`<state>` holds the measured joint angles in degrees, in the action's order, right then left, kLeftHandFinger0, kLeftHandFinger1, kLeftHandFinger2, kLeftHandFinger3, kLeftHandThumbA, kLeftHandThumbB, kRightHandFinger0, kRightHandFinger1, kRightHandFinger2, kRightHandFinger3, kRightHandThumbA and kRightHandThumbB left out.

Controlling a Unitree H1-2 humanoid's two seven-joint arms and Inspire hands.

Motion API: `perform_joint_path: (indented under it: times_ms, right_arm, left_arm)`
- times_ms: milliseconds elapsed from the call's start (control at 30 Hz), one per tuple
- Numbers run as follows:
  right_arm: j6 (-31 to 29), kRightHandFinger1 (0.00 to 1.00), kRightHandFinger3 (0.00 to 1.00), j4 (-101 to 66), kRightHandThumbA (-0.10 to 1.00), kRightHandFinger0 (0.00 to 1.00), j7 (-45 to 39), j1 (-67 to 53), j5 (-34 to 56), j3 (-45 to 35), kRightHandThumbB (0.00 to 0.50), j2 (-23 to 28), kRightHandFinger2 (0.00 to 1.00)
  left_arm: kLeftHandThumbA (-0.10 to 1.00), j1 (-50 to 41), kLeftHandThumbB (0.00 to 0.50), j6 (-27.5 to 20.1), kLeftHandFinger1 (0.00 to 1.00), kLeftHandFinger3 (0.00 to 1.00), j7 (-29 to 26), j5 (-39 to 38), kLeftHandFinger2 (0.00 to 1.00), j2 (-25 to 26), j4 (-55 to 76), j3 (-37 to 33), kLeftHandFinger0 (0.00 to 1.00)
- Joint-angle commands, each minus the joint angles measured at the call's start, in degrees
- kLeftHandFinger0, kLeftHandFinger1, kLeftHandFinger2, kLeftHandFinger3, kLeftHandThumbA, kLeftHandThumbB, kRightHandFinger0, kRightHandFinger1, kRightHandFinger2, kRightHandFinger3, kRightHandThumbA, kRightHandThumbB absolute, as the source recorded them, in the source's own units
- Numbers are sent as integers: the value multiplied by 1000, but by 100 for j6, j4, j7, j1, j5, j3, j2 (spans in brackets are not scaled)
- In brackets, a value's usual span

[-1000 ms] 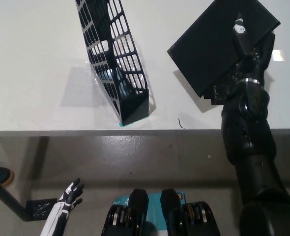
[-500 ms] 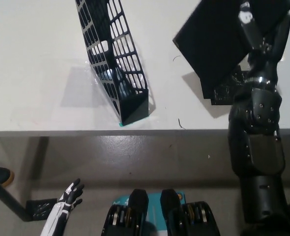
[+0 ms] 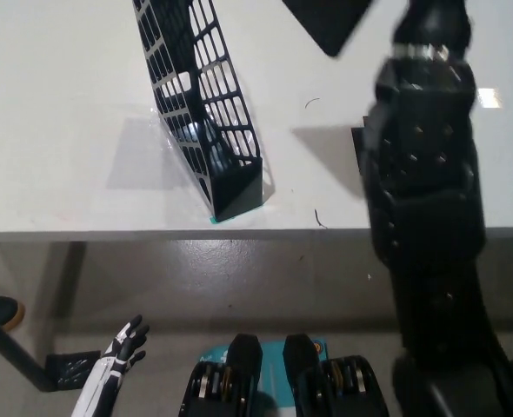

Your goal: A notebook is kept standing on the table on the right hand side and a black shelf is kept on the left hand side and the robot uses its right hand to grab the notebook and places it in the shelf

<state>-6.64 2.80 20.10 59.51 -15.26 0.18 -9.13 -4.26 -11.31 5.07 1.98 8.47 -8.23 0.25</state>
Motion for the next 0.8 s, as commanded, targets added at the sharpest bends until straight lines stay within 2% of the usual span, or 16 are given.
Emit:
perform_joint_path:
  times_ms: [0,100,233,333,400,600,767]
  right_arm:
    - [28,66,690,-8,-100,0,244,396,-386,124,107,-247,545]
    - [52,94,742,269,-100,0,376,370,-680,245,104,-331,591]
    - [-51,156,761,743,-100,0,508,381,-725,267,100,-409,654]
    - [-111,171,736,1220,-100,0,731,412,-856,288,96,-444,657]
    - [-62,175,729,1428,-100,0,823,401,-922,310,87,-469,656]
    - [-576,169,715,2180,-100,0,1194,468,-973,390,95,-511,624]
    - [-674,147,727,2530,-100,0,1355,577,-961,392,89,-471,603]
  left_arm:
    - [1000,39,137,-185,1000,1000,70,-2,1000,109,73,-21,1000]
    - [1000,20,115,-262,1000,1000,46,51,1000,115,40,-35,1000]
    - [1000,15,154,-176,1000,1000,64,25,1000,114,76,-39,1000]
    - [1000,7,159,-173,1000,1000,59,51,1000,121,74,-51,1000]
    - [1000,-1,144,-207,1000,1000,62,26,1000,111,65,-51,1000]
    - [1000,2,111,-358,1000,1000,64,18,1000,120,17,-57,1000]
    - [1000,-3,148,-289,1000,1000,167,-103,1000,157,33,-68,1000]
